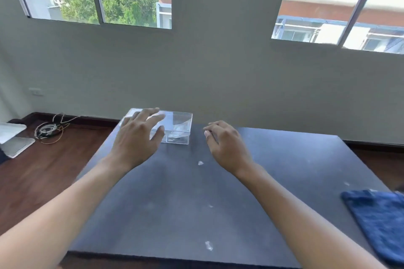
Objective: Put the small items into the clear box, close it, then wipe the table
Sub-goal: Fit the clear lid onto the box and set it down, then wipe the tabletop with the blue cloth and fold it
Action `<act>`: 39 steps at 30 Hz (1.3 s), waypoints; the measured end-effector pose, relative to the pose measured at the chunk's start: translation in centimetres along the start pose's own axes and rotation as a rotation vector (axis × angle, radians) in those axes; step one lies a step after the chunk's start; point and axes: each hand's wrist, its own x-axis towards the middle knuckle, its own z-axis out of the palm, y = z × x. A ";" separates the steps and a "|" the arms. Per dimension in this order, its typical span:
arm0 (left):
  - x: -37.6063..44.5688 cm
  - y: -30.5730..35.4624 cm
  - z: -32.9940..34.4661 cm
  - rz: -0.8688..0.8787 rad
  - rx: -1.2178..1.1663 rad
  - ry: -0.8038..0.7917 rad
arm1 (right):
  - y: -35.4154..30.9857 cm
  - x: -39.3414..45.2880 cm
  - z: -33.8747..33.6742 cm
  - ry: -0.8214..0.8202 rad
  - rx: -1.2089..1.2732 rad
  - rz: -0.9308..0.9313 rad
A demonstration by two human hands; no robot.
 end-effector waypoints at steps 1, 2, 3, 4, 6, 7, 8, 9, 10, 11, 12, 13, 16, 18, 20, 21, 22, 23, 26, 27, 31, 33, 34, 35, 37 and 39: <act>-1.5 1.2 -0.1 0.013 -0.021 -0.009 | 0.9 -2.1 -1.3 0.020 -0.018 0.030; -2.9 2.3 -0.2 0.015 -0.045 -0.027 | 1.8 -4.2 -2.7 0.040 -0.040 0.061; -4.4 3.5 -0.3 0.014 -0.074 -0.052 | 2.7 -6.4 -4.1 0.058 -0.061 0.094; -5.7 4.6 -0.2 0.024 -0.104 -0.085 | 3.6 -8.4 -5.5 0.073 -0.081 0.131; -8.2 7.2 0.2 0.092 -0.141 -0.166 | 5.6 -12.2 -7.9 0.108 -0.138 0.211; -9.2 8.6 0.5 0.140 -0.150 -0.198 | 6.5 -13.9 -9.0 0.131 -0.186 0.255; -9.9 10.0 0.9 0.184 -0.159 -0.218 | 7.4 -15.5 -10.0 0.155 -0.242 0.302; -10.4 11.5 1.3 0.217 -0.171 -0.235 | 8.2 -17.0 -10.9 0.182 -0.290 0.348; -10.6 13.2 1.8 0.244 -0.184 -0.249 | 8.9 -18.3 -11.8 0.214 -0.331 0.393; -10.6 15.0 2.3 0.269 -0.197 -0.264 | 9.6 -19.6 -12.7 0.247 -0.368 0.442; -10.6 17.0 2.8 0.296 -0.208 -0.277 | 10.4 -20.7 -13.6 0.273 -0.408 0.501; -10.6 19.0 3.4 0.326 -0.219 -0.289 | 11.3 -21.9 -14.4 0.283 -0.450 0.572; -10.1 25.1 5.2 0.405 -0.252 -0.331 | 13.6 -25.0 -16.7 0.232 -0.509 0.821; -9.3 29.0 6.3 0.425 -0.275 -0.354 | 14.9 -26.6 -17.8 0.220 -0.467 0.882; -8.1 32.9 7.5 0.421 -0.302 -0.380 | 16.0 -27.6 -19.1 0.240 -0.429 0.832; -7.6 34.8 8.2 0.413 -0.309 -0.400 | 16.3 -27.7 -19.9 0.240 -0.386 0.814; -7.0 36.6 8.9 0.404 -0.301 -0.428 | 16.6 -27.8 -20.8 0.228 -0.326 0.811; -6.6 38.4 9.6 0.398 -0.276 -0.460 | 16.9 -27.8 -21.7 0.207 -0.265 0.816; -6.0 42.4 11.7 0.333 -0.198 -0.523 | 17.3 -28.4 -22.9 0.114 -0.221 0.768; -5.8 43.2 12.2 0.284 -0.189 -0.522 | 17.4 -28.8 -23.0 0.090 -0.240 0.747; -5.1 45.0 13.8 0.126 -0.175 -0.530 | 18.0 -30.8 -22.6 0.086 -0.244 0.692; -5.1 45.5 14.0 0.095 -0.235 -0.549 | 18.4 -31.0 -22.6 0.123 -0.216 0.665; -5.2 45.7 14.0 0.088 -0.279 -0.554 | 18.6 -31.0 -22.7 0.154 -0.209 0.654; -5.3 45.9 13.9 0.089 -0.322 -0.553 | 19.1 -30.9 -22.7 0.191 -0.202 0.652; -5.6 46.3 13.3 0.110 -0.421 -0.535 | 19.6 -30.5 -23.2 0.251 -0.191 0.669; -6.0 46.6 12.3 0.131 -0.548 -0.520 | 20.1 -30.0 -24.2 0.273 -0.092 0.745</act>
